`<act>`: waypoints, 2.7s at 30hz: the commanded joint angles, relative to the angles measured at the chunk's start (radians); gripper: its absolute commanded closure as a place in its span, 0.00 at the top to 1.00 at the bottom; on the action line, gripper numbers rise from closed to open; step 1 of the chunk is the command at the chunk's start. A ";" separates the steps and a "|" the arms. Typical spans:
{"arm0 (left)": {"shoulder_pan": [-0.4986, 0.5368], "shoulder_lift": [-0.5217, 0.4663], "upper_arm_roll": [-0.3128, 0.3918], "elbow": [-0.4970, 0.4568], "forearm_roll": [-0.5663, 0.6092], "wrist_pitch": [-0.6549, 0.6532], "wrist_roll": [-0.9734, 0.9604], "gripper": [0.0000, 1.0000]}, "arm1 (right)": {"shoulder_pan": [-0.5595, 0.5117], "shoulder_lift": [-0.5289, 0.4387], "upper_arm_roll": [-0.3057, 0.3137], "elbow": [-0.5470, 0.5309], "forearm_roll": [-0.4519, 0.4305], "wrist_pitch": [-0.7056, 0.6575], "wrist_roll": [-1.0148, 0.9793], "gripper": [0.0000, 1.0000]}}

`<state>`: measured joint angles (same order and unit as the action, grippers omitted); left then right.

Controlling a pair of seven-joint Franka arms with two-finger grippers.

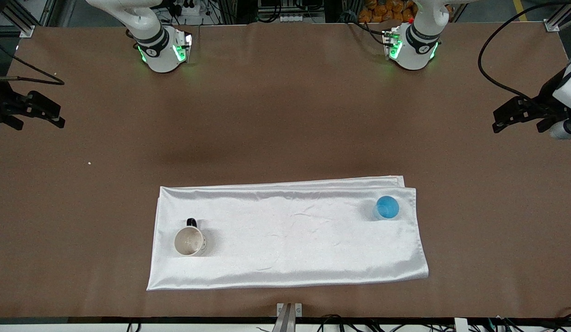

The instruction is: Place blue cup into white mug on table

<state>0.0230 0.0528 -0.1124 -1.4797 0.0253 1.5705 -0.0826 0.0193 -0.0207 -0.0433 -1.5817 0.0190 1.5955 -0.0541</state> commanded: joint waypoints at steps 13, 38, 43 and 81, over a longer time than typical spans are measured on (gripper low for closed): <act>0.008 0.007 0.002 -0.011 -0.028 -0.004 0.023 1.00 | -0.001 -0.007 0.003 0.011 -0.004 -0.022 0.017 1.00; -0.077 0.231 -0.012 -0.027 -0.091 0.241 -0.054 1.00 | 0.076 0.126 0.005 0.002 -0.002 0.026 0.004 1.00; -0.118 0.298 -0.012 -0.028 -0.071 0.298 -0.187 1.00 | 0.103 0.179 0.005 -0.001 -0.001 0.064 -0.029 1.00; -0.155 0.558 -0.010 -0.108 0.058 0.615 -0.275 1.00 | 0.258 0.501 0.011 -0.060 0.001 0.541 -0.159 1.00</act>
<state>-0.1216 0.6320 -0.1217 -1.5436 0.0600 2.1504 -0.3080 0.2778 0.4476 -0.0310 -1.6580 0.0195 2.0938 -0.2000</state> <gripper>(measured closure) 0.000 0.000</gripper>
